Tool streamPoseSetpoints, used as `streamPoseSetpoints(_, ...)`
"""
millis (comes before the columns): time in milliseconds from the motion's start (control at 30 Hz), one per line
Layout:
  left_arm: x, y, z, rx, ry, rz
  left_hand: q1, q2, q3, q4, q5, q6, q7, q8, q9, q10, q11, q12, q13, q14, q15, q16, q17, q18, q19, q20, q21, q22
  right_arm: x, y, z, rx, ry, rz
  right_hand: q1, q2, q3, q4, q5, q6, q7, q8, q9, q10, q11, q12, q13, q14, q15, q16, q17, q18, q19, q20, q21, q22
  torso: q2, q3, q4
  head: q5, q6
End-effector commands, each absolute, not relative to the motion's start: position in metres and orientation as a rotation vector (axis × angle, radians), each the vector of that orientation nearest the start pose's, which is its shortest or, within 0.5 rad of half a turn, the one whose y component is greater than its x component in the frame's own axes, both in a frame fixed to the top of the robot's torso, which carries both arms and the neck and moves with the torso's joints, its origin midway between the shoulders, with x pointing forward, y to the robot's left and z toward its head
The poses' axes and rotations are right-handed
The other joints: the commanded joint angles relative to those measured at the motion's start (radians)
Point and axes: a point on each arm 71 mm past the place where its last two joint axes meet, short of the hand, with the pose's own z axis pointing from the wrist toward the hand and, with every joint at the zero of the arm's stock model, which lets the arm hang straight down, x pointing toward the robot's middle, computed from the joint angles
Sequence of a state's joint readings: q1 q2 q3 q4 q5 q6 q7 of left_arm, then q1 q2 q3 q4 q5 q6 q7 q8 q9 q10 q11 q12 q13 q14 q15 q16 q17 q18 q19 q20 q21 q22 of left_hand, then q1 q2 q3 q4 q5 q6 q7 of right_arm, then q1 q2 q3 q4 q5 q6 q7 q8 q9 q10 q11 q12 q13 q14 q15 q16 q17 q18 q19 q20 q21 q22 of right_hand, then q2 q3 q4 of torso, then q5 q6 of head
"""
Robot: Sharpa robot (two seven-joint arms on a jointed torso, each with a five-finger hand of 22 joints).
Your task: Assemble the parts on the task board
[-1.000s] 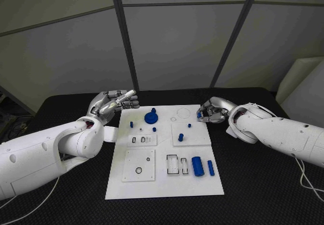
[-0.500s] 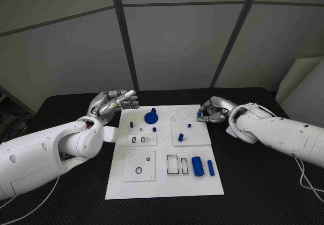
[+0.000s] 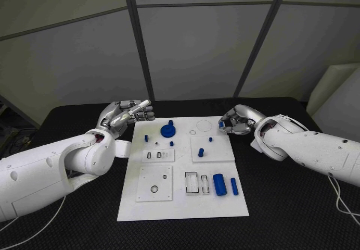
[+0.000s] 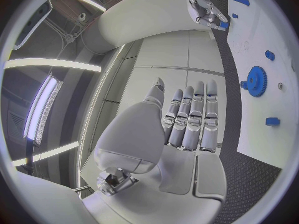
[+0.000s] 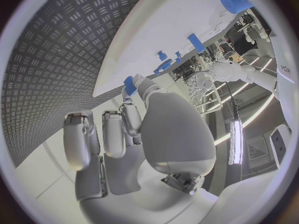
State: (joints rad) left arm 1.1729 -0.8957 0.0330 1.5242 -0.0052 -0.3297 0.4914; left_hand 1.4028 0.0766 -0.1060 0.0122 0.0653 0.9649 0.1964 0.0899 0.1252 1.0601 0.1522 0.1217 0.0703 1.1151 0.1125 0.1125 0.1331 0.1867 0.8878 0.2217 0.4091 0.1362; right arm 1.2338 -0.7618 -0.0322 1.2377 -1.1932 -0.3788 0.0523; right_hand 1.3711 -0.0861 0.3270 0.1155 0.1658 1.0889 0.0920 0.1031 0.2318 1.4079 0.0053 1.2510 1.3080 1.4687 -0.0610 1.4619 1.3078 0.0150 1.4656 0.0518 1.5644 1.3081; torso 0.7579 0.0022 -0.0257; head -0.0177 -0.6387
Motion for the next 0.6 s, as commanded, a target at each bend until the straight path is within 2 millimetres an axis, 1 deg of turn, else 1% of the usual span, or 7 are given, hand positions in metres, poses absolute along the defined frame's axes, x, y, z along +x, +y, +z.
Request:
streamPoseSetpoints(33,0.494,0.24,-0.156,-1.076,1.236,-1.57,-0.002,0.005,-0.003,-0.002,-0.004,0.003,0.005,-0.005,-0.001,0.004,0.002,-0.003,-0.002,0.002,0.003,-0.005,0.001,-0.004,0.004,0.0,-0.005,-0.001,0.536,-0.236,-0.161,0.123,1.518,0.715,0.003,0.008,0.004,-0.006,0.007,0.013,-0.011,-0.005,0.016,0.0,-0.004,0.001,0.012,0.06,-0.007,0.004,0.064,-0.015,0.105,-0.006,0.006,0.263,-0.004,-0.0023,-0.0033,0.002,0.001)
streamPoseSetpoints(167,0.495,0.241,-0.156,-1.077,1.236,-1.566,-0.002,0.005,-0.003,-0.002,-0.004,0.003,0.005,-0.005,-0.001,0.004,0.002,-0.003,-0.002,0.002,0.003,-0.005,0.001,-0.004,0.004,0.0,-0.005,-0.001,0.525,-0.217,-0.152,0.11,1.512,0.758,0.004,0.008,0.005,-0.009,0.009,0.012,-0.011,-0.006,0.017,-0.002,-0.004,-0.002,0.01,0.06,-0.007,0.003,0.063,-0.015,0.105,-0.006,0.006,0.263,-0.007,-0.0037,-0.0039,0.008,0.001)
streamPoseSetpoints(300,0.495,0.242,-0.156,-1.079,1.233,-1.561,-0.003,0.004,-0.005,-0.003,-0.005,0.003,0.006,-0.006,-0.001,0.004,0.002,-0.004,-0.002,0.003,0.003,-0.007,0.002,-0.004,0.005,0.001,-0.006,-0.002,0.512,-0.185,-0.144,0.079,1.518,0.803,0.005,0.008,0.008,-0.014,0.012,0.01,-0.01,-0.01,0.017,-0.005,-0.003,-0.008,0.005,0.058,-0.006,0.0,0.057,-0.015,0.105,-0.006,0.006,0.263,-0.012,-0.0055,-0.004,0.015,-0.002)
streamPoseSetpoints(333,0.495,0.242,-0.156,-1.079,1.233,-1.561,-0.003,0.004,-0.005,-0.003,-0.005,0.003,0.006,-0.007,-0.001,0.004,0.002,-0.005,-0.002,0.003,0.003,-0.007,0.002,-0.004,0.005,0.001,-0.006,-0.002,0.509,-0.176,-0.143,0.065,1.521,0.812,0.005,0.008,0.008,-0.015,0.012,0.009,-0.009,-0.011,0.018,-0.005,-0.003,-0.008,0.005,0.058,-0.006,0.0,0.057,-0.015,0.105,-0.006,0.006,0.263,-0.01,-0.0048,-0.0038,0.017,-0.001)
streamPoseSetpoints(433,0.496,0.242,-0.156,-1.079,1.232,-1.56,-0.003,0.004,-0.005,-0.003,-0.005,0.003,0.006,-0.007,-0.001,0.004,0.002,-0.005,-0.002,0.003,0.003,-0.007,0.002,-0.004,0.005,0.001,-0.006,-0.003,0.502,-0.152,-0.141,0.026,1.532,0.825,0.005,0.008,0.009,-0.016,0.013,0.008,-0.009,-0.012,0.018,-0.005,-0.002,-0.008,0.005,0.058,-0.006,-0.001,0.056,-0.015,0.105,-0.006,0.006,0.263,-0.013,-0.0055,-0.0004,0.02,-0.004)
streamPoseSetpoints(500,0.496,0.242,-0.156,-1.079,1.232,-1.56,-0.003,0.004,-0.006,-0.004,-0.006,0.003,0.005,-0.007,-0.001,0.004,0.002,-0.005,-0.002,0.003,0.003,-0.008,0.002,-0.004,0.004,0.001,-0.007,-0.003,0.498,-0.133,-0.14,-0.003,1.544,0.831,0.005,0.008,0.009,-0.017,0.013,0.007,-0.008,-0.013,0.018,-0.005,-0.002,-0.007,0.006,0.058,-0.006,-0.001,0.057,-0.015,0.105,-0.006,0.006,0.263,-0.012,-0.0054,0.0003,0.022,-0.004)
streamPoseSetpoints(600,0.497,0.241,-0.156,-1.081,1.231,-1.56,-0.003,0.004,-0.006,-0.004,-0.006,0.003,0.005,-0.007,-0.001,0.004,0.002,-0.005,-0.002,0.002,0.004,-0.009,0.002,-0.004,0.004,0.001,-0.008,-0.004,0.495,-0.113,-0.141,-0.034,1.556,0.829,0.004,0.008,0.009,-0.017,0.013,0.006,-0.008,-0.014,0.018,-0.005,-0.002,-0.008,0.005,0.058,-0.006,-0.001,0.056,-0.015,0.105,-0.006,0.006,0.263,-0.014,-0.0064,0.0035,0.025,-0.008)
